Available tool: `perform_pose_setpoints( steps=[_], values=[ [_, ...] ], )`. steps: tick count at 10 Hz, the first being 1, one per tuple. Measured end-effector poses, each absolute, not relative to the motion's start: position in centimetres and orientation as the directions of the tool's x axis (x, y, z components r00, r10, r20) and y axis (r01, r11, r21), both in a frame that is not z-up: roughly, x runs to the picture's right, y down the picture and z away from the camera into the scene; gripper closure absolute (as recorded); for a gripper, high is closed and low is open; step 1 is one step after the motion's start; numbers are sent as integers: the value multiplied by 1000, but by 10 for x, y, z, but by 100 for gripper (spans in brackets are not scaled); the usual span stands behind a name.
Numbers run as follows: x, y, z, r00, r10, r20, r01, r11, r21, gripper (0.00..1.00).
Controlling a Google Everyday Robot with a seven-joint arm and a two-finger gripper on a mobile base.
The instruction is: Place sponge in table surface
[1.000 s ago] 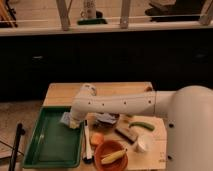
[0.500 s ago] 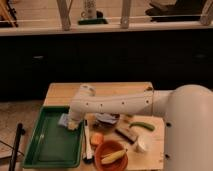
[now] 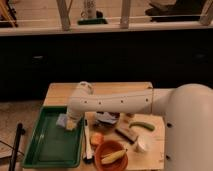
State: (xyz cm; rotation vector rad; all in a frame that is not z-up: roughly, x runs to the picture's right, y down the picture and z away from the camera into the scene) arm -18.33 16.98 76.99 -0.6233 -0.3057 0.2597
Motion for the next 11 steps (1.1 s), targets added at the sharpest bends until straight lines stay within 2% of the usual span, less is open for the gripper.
perform_pose_setpoints(
  steps=[2,6,11],
  values=[
    [-193,155,767,931,299,208,-123,796,-593,100],
    [-215,93,757,946,232,226,-70,827,-557,100],
    [-218,69,763,953,214,215,-70,845,-530,100]
  ],
)
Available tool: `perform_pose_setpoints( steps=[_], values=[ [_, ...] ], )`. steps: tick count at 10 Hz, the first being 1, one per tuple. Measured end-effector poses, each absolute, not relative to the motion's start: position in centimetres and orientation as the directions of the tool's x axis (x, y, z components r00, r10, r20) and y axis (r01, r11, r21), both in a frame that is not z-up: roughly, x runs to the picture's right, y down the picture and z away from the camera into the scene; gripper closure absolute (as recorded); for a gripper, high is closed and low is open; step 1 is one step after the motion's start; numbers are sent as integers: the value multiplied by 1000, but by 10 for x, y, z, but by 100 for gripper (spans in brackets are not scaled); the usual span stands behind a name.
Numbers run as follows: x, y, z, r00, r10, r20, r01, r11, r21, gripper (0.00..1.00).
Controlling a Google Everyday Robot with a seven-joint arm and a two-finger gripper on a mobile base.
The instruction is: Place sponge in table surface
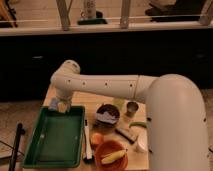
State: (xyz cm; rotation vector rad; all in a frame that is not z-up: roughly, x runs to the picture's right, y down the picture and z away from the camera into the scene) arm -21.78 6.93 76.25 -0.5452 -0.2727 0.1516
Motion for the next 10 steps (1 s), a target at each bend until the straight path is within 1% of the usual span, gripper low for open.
perform_pose_setpoints(
  steps=[6,10],
  values=[
    [-195,24,781,954,241,179,-122,855,-504,100],
    [-166,-6,811,948,282,147,-171,840,-514,100]
  ],
)
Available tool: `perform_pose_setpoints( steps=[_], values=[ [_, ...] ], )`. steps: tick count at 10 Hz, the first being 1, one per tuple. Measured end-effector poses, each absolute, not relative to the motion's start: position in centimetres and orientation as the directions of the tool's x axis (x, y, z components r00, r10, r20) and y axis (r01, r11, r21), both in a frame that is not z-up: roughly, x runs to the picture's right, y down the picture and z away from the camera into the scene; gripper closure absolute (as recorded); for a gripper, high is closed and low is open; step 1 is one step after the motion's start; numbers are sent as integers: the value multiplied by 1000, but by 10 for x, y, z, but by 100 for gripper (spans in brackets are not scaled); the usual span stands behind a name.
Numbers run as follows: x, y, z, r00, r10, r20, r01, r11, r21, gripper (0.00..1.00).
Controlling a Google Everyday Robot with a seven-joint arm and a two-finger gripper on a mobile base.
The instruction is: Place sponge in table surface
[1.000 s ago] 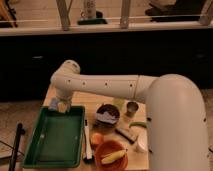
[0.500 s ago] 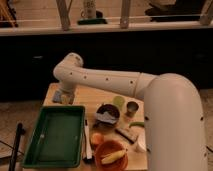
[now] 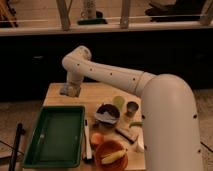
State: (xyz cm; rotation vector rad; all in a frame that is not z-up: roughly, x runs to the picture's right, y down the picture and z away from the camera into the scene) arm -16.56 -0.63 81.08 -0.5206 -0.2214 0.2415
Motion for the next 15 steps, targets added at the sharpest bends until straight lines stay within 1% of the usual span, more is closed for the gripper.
perform_pose_setpoints(
  steps=[3,6,9,14,15],
  values=[
    [-149,-19,838,937,318,142,-199,823,-532,100],
    [-136,-16,861,926,353,134,-225,801,-555,100],
    [-126,1,889,915,386,118,-250,772,-584,100],
    [-111,25,911,903,417,104,-281,756,-591,100],
    [-107,31,915,898,429,95,-296,751,-590,99]
  ],
)
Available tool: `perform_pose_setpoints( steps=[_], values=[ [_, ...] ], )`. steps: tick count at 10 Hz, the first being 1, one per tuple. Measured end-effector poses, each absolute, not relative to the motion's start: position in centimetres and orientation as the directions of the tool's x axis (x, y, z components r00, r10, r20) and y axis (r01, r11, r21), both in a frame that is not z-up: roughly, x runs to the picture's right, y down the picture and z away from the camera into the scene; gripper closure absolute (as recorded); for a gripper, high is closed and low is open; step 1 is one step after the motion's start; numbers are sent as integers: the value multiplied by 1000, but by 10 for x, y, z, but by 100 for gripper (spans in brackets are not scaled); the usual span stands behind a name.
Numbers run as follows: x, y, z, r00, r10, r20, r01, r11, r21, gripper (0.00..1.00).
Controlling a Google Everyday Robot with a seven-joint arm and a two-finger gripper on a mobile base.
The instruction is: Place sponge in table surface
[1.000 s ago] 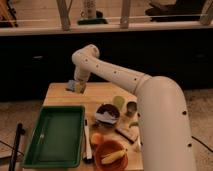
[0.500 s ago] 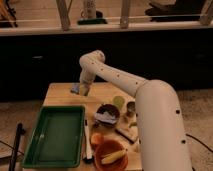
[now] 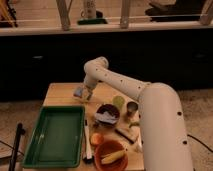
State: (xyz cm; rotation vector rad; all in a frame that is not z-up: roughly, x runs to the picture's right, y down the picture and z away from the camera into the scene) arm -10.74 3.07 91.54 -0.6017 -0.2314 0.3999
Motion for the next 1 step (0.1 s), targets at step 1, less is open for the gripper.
perform_pose_setpoints(
  steps=[1],
  values=[
    [-102,36,921,891,446,85,-316,744,-589,90]
  ],
)
